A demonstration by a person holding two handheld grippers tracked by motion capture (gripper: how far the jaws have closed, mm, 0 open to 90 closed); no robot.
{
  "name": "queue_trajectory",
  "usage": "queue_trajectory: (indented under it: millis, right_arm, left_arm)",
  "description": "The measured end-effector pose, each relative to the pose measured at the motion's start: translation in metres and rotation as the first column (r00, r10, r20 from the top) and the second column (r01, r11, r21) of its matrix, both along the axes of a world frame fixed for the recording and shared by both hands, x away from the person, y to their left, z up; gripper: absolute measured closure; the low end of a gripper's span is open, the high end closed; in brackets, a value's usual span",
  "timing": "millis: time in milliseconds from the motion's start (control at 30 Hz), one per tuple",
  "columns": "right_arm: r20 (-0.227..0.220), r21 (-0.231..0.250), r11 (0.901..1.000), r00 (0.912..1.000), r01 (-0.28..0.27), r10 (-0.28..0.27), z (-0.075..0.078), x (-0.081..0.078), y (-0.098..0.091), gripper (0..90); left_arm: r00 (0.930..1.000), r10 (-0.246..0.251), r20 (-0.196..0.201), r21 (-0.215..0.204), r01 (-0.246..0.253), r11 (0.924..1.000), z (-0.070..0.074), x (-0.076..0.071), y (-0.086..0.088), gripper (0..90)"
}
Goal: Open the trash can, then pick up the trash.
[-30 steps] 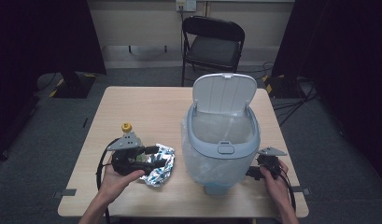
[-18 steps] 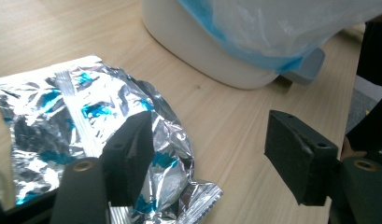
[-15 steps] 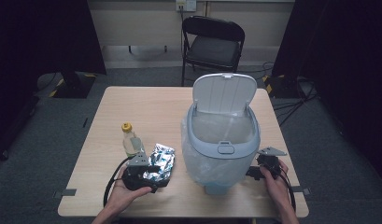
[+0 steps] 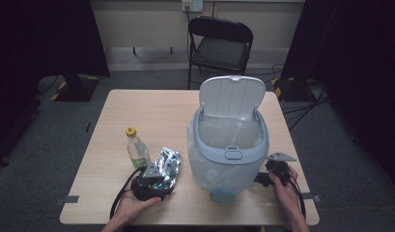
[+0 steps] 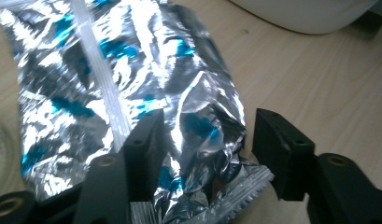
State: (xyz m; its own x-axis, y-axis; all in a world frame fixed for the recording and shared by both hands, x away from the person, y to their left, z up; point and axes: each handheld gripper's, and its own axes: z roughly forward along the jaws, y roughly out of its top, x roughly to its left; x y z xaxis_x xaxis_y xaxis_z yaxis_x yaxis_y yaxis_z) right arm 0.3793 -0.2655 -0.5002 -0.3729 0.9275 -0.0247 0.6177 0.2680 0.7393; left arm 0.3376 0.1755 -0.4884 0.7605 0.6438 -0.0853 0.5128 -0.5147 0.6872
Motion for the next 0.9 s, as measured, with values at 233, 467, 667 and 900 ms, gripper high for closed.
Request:
queue_trajectory:
  millis: [233, 467, 667, 900]
  right_arm:
    - [0.000, 0.000, 0.9999, 0.9999, -0.011, 0.011, 0.000, -0.002, 0.000, 13.4]
    - [0.000, 0.000, 0.9999, 0.9999, -0.011, 0.011, 0.000, -0.002, 0.000, 13.4]
    - [0.000, 0.000, 0.9999, 0.9999, -0.011, 0.011, 0.000, -0.002, 0.000, 13.3]
    - [-0.001, 0.002, 0.9999, 0.9999, -0.015, 0.015, 0.000, -0.001, 0.000, 13.2]
  left_arm:
    - [0.9984, 0.024, 0.051, 0.052, -0.027, 0.9983, 0.001, 0.001, 0.002, 70.2]
    - [0.9981, 0.053, 0.033, 0.039, -0.054, 0.9978, 0.001, 0.004, 0.001, 80.7]
    - [0.9984, 0.057, 0.007, 0.025, -0.057, 0.9981, 0.001, 0.006, 0.002, 87.2]
    - [0.9966, 0.080, -0.022, -0.007, -0.080, 0.9968, 0.001, 0.010, 0.004, 88.5]
